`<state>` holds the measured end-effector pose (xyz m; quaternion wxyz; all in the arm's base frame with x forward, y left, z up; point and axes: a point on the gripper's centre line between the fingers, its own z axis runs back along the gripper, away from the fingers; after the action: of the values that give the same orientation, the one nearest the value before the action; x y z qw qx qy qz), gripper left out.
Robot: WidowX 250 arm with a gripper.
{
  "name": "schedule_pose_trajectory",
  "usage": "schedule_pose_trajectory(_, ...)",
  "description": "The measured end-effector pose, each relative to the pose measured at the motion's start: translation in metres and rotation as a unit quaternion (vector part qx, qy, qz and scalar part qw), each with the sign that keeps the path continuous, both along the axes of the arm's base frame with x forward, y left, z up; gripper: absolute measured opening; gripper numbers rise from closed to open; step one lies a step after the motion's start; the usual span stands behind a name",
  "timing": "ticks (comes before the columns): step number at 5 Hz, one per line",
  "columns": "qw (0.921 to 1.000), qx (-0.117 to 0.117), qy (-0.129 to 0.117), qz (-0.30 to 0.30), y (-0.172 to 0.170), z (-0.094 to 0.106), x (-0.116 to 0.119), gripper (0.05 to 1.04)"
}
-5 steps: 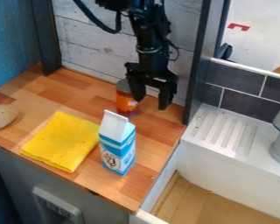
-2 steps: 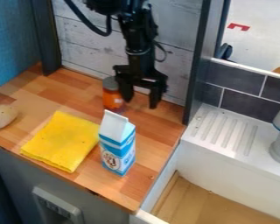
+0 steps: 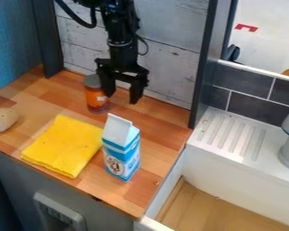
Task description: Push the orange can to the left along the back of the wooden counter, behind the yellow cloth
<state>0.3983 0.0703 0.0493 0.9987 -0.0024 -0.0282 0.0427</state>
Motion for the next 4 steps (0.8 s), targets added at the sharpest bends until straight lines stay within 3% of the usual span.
schedule_pose_trajectory(2,0.9993,0.012,0.034,-0.005,0.037,0.003,-0.009,0.998)
schedule_pose_trajectory(4,0.9983,0.021,0.053,0.008,0.069,0.01,-0.018,0.998)
